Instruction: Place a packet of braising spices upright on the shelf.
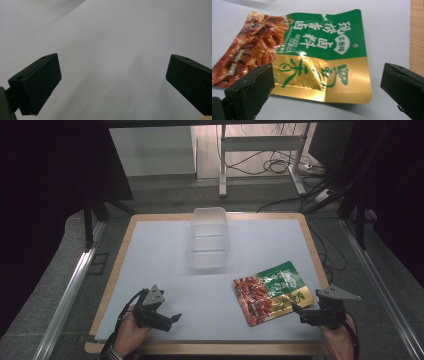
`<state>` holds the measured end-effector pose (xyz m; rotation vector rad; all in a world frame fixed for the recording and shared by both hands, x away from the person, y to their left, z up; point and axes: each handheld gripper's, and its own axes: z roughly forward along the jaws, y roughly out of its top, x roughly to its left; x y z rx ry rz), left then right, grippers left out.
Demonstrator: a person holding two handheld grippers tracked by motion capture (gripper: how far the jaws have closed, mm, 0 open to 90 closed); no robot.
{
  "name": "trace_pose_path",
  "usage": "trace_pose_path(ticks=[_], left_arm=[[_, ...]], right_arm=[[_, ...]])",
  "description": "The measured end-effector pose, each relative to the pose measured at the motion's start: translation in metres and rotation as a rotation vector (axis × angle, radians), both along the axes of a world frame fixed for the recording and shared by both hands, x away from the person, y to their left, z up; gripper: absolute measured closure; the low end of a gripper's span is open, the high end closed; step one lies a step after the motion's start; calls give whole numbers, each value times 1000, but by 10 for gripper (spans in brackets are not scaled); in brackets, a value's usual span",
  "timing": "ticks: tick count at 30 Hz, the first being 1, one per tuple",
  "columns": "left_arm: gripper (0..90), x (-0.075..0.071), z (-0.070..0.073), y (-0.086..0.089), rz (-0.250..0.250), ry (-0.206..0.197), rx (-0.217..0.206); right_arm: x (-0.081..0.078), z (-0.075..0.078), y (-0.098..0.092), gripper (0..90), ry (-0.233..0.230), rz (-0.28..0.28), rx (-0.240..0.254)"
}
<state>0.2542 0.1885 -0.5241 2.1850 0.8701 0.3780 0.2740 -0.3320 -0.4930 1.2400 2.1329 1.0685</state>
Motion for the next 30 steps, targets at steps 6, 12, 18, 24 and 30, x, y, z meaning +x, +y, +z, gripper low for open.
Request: trace_pose_path(ticks=[6,12,18,24,30], left_arm=[[0,0,0,-1,-4,0,3],[0,0,0,-1,-5,1,5],[0,0,-1,-1,-6,1,5],[0,0,-1,-2,-9,2,9],[0,0,-1,-3,-15,3,13]], right_arm=[[5,1,2,0,-9,10,14],[11,0,3,0,-14,22,-6],[21,-4,2,0,4,13,-19],[32,-7,0,2,26,-8,0],[40,-9,3,2,28,-9,-10]])
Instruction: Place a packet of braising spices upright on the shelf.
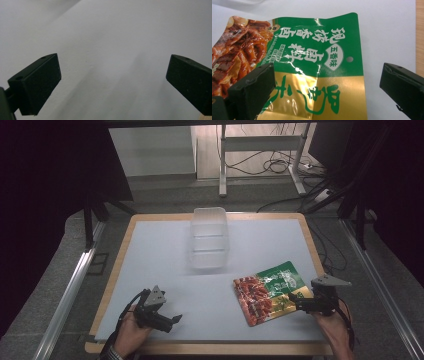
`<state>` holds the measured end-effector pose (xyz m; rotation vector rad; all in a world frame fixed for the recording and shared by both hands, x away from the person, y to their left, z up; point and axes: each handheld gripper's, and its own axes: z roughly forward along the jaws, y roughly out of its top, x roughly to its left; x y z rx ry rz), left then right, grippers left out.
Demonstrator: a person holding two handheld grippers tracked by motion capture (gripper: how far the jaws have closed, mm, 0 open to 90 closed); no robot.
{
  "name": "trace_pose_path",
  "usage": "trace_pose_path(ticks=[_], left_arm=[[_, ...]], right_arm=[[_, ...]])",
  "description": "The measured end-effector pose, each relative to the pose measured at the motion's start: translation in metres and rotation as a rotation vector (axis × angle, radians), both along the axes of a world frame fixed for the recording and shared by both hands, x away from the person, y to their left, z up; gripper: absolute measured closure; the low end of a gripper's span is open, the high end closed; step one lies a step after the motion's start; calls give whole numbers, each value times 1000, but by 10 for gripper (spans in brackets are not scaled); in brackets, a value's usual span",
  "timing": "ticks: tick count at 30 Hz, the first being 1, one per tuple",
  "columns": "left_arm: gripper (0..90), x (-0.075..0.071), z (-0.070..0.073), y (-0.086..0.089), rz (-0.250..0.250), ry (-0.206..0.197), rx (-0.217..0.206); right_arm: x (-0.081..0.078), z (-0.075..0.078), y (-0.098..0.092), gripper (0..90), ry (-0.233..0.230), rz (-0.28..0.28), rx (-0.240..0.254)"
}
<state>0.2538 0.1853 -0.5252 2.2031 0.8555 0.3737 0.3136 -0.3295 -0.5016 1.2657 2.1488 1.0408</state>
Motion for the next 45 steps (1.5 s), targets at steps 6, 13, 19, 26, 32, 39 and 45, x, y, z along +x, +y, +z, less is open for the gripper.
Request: trace_pose_path(ticks=[6,13,19,26,32,39,45], left_arm=[[0,0,0,0,-1,3,3],[0,0,-1,-1,-3,2,10],[0,0,-1,-2,-6,6,15],[0,0,-2,-2,-6,11,19],[0,0,-2,-3,-9,8,24],[0,0,-2,-3,-11,6,30],[0,-1,-1,-3,-9,1,30]], right_arm=[[14,-6,0,23,47,-31,-4],[28,-10,0,103,98,-17,-32],[38,-11,-2,211,144,9,-21],[37,-5,8,302,168,46,-42],[30,6,23,403,143,82,-58],[30,0,36,692,150,68,-163],[28,6,30,888,139,24,-126]])
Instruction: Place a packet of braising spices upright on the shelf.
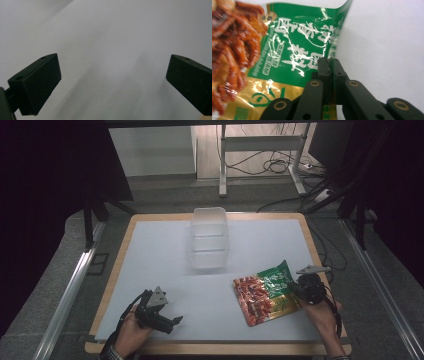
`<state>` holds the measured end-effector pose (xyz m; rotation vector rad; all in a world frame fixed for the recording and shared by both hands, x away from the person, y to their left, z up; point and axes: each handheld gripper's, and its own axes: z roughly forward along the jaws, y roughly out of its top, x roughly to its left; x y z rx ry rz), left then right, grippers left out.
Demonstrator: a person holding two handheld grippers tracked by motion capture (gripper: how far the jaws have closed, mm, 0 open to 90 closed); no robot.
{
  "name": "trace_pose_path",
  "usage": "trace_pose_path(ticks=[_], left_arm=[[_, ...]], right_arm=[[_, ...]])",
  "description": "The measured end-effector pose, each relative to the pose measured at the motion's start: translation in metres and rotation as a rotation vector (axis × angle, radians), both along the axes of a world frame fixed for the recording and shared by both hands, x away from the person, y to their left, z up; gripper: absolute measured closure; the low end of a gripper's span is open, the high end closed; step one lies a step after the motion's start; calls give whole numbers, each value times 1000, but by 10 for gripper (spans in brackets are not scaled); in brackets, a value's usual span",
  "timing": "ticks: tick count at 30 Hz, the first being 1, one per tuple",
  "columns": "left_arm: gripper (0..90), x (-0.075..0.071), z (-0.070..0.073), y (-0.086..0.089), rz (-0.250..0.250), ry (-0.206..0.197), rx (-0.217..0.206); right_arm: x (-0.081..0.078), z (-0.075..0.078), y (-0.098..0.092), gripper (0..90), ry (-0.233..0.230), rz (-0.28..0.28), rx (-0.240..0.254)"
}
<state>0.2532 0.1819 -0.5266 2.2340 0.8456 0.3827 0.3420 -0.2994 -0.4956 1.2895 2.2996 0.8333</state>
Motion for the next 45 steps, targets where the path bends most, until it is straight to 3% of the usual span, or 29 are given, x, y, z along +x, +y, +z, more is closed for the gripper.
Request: trace_pose_path(ticks=[12,17,26,40,45], left_arm=[[0,0,1,1,5,-6,-3],[0,-2,2,0,2,-20,-6],[0,-3,3,-2,-8,-29,-9],[0,-2,3,0,-1,-28,-17],[0,-2,3,0,1,-26,-20]], right_arm=[[-8,15,5,887,-56,27,7],[-12,25,4,884,-85,35,50],[-16,44,4,885,-93,49,123],[-19,84,17,883,-97,139,215],[-20,100,32,884,-115,185,207]])
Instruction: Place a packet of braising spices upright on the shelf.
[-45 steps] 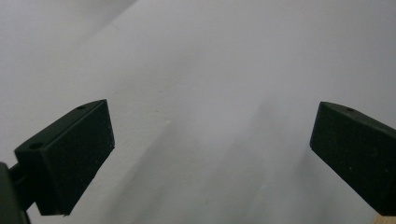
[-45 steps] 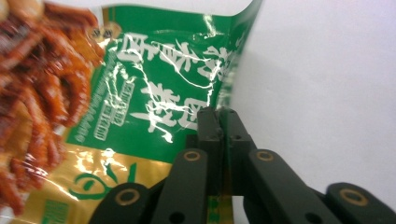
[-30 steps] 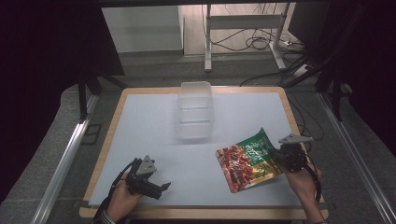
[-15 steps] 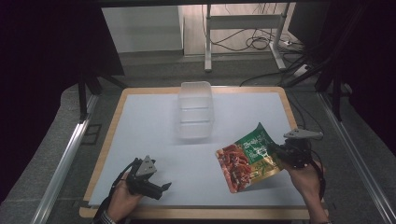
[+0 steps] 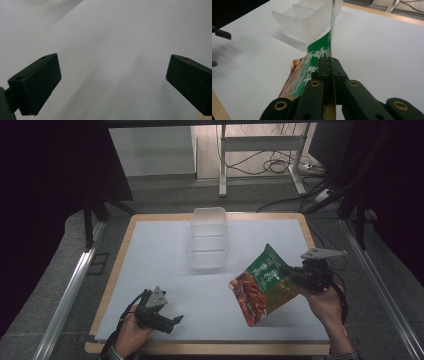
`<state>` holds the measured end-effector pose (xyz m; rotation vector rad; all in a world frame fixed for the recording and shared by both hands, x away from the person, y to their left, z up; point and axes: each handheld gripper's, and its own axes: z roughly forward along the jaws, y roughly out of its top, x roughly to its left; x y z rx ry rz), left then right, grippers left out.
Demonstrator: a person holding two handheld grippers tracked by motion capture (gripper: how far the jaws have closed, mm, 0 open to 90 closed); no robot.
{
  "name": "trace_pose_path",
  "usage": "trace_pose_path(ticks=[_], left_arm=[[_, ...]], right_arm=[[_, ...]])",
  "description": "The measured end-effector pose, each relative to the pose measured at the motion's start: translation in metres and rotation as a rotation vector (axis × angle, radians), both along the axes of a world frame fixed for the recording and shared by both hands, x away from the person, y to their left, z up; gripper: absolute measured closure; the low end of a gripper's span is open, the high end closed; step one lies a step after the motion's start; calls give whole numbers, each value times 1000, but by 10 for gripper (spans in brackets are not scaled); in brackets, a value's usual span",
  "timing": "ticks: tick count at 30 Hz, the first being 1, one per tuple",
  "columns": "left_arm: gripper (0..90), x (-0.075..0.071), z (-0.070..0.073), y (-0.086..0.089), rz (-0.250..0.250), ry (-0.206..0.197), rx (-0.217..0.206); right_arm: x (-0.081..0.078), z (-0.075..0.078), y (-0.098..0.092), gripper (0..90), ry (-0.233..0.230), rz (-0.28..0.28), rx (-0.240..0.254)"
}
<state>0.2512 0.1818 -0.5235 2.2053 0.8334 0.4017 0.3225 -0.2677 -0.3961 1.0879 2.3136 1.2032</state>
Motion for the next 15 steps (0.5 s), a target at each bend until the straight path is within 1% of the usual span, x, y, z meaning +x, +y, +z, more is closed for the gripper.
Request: trace_pose_path(ticks=[2,3,4,6,8,9,15], left_arm=[[0,0,0,0,-1,1,1],[0,0,0,0,-1,1,2],[0,0,0,0,-3,2,3],[0,0,0,-1,-5,4,7],[0,0,0,-1,-5,3,7],[0,0,0,-1,-5,3,6],[0,0,0,0,-2,1,4]], right_arm=[[0,2,2,884,-4,7,-3],[0,4,5,884,-13,17,-9],[0,9,10,886,-19,32,-10],[0,15,15,888,-29,48,-24],[0,17,16,888,-32,53,-25],[0,23,23,889,-31,64,-30],[-1,35,33,890,-49,93,-44]])
